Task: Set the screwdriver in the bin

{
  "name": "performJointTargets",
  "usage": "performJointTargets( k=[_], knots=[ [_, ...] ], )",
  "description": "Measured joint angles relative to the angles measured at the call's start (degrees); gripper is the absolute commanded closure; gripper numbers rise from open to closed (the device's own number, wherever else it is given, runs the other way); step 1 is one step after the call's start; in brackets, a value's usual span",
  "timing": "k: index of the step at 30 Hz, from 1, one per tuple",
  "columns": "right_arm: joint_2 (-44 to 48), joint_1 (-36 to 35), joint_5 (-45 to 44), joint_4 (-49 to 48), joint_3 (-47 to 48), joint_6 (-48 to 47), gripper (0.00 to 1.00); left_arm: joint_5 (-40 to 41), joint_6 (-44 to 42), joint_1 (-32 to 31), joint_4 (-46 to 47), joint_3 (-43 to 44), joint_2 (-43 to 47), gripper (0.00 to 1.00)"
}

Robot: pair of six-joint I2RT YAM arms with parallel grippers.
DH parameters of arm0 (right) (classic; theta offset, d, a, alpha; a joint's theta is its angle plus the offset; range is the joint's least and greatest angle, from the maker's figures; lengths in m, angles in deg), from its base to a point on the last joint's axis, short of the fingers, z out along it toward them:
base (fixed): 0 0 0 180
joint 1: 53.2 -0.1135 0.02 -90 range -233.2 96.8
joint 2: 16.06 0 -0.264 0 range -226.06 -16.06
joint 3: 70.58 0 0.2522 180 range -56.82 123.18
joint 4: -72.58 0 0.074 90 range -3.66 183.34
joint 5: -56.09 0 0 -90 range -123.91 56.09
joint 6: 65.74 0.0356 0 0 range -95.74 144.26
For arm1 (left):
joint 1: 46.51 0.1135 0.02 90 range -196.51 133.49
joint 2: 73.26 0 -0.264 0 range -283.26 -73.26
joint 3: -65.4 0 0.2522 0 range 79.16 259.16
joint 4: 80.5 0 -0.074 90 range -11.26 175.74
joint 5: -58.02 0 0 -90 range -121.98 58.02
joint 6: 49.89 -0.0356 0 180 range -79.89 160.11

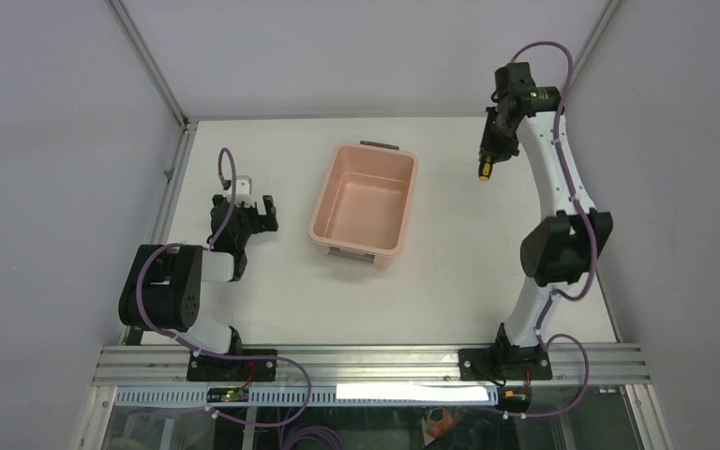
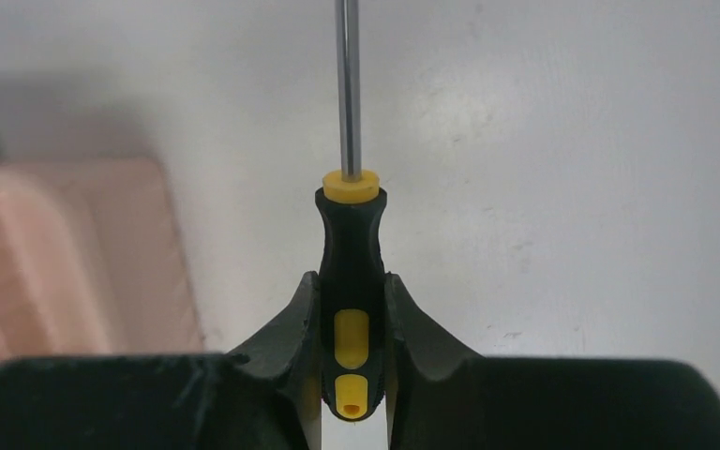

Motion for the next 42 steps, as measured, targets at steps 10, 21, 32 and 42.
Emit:
performJointTargets(
  k=[10,21,32,42],
  knots=[
    [8.9,-29.2,-2.9,5.8,13.3,9.4,1.0,0.0,0.0,0.0,0.0,0.0,0.0,0.01],
    [1.0,-40.9,-1.9,-3.3,-3.9,13.4,1.0,0.0,0.0,0.0,0.0,0.0,0.0,0.01],
    [-8.1,-41.4,1.5,-20.7,-19.1,13.2,0.66,0.0,0.0,0.0,0.0,0.0,0.0,0.01],
    [-10.9,-41.4,0.3,-19.9,-14.5,12.2,0.08,0.0,0.0,0.0,0.0,0.0,0.0,0.01]
  ],
)
